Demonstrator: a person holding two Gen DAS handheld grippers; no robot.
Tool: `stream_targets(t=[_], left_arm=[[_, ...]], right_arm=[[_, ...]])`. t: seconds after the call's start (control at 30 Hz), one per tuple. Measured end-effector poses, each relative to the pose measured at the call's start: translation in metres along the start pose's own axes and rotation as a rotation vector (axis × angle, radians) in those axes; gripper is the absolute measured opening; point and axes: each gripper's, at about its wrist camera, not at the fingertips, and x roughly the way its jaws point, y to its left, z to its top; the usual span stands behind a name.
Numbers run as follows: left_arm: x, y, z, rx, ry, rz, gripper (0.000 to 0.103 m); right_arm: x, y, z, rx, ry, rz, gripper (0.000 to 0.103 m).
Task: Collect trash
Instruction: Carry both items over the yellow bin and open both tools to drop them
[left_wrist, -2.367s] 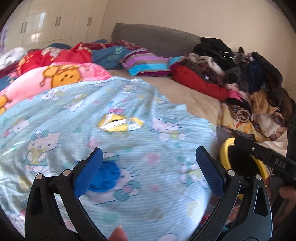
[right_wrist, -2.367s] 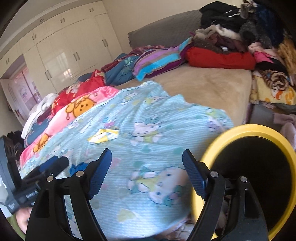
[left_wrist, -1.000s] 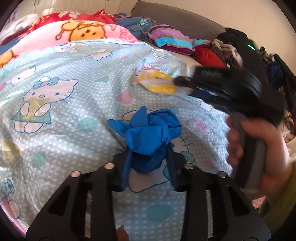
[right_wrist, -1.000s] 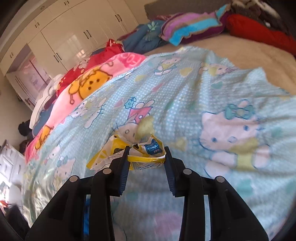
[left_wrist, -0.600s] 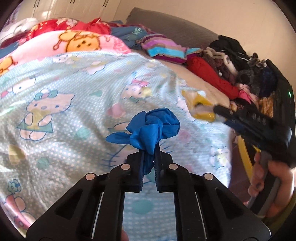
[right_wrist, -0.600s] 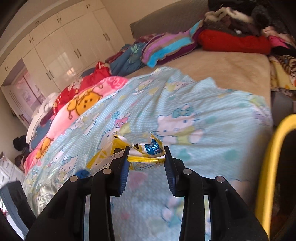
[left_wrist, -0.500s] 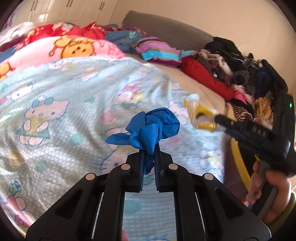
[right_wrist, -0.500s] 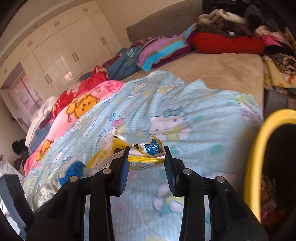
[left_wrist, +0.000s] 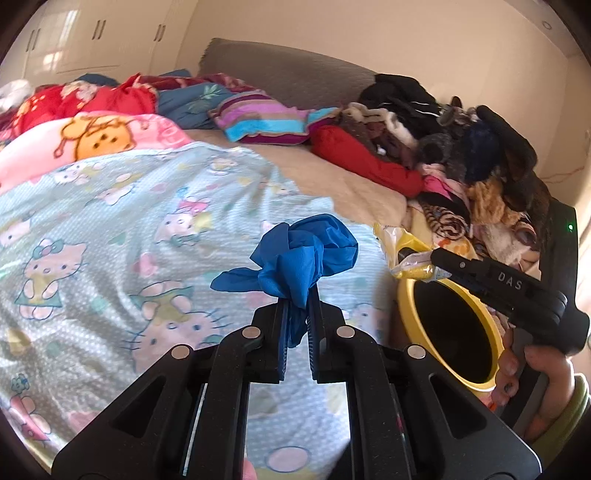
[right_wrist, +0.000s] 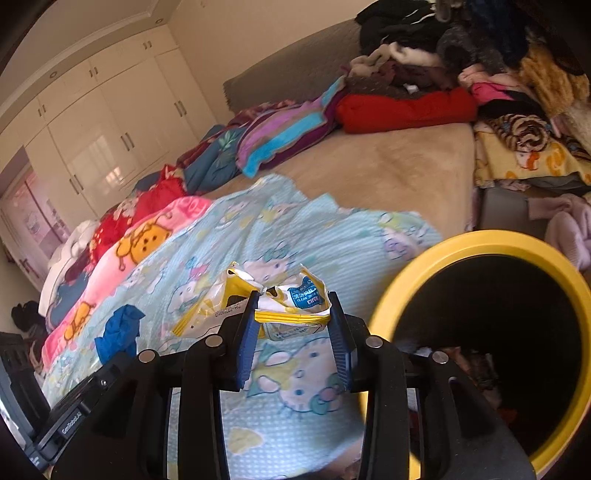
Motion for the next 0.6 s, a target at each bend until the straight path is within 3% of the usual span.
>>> stream_targets(t=[0.6], left_arm=[[0.007, -0.080, -0.001, 0.136, 0.022, -0.129, 0.005]], right_arm=[[-0.058, -0.080, 0.006, 0.171, -0.079, -0.159, 0.034]])
